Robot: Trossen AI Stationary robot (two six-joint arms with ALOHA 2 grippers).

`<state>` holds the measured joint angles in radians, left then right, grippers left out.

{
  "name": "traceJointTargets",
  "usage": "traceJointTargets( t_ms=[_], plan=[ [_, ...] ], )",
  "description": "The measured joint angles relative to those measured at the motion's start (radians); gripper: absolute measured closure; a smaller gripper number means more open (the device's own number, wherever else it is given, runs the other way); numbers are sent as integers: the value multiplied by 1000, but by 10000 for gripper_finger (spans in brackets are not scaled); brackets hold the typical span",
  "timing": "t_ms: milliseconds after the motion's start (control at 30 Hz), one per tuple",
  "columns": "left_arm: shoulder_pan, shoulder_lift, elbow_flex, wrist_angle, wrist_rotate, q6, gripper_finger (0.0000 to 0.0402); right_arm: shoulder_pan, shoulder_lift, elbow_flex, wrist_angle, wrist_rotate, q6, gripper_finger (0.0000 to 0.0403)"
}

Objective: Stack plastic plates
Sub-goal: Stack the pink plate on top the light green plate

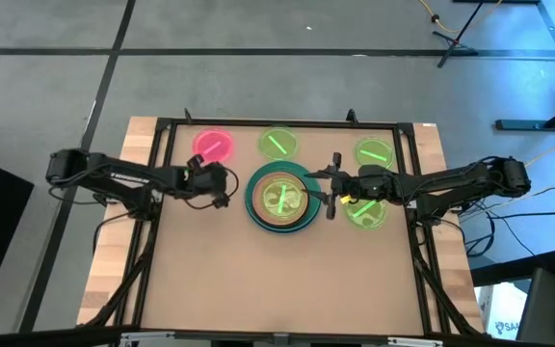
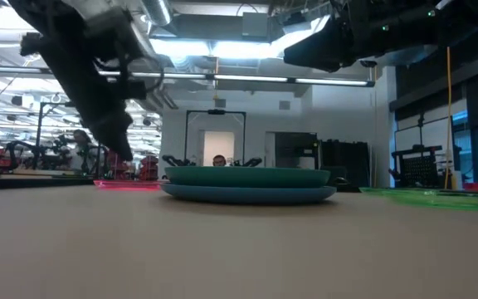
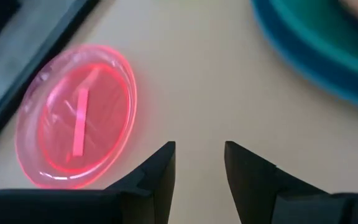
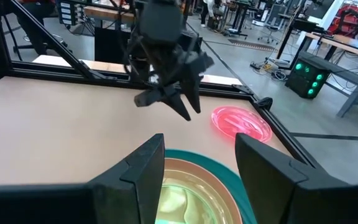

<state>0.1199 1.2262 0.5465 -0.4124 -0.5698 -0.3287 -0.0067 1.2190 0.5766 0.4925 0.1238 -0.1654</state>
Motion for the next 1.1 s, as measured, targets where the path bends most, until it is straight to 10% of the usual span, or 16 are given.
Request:
traceJointTargets(
  t_ms=[1100],
  plan=[
    [175,59,58,-195,146,262,270,0,1,0,-32,12,5,212]
  ],
)
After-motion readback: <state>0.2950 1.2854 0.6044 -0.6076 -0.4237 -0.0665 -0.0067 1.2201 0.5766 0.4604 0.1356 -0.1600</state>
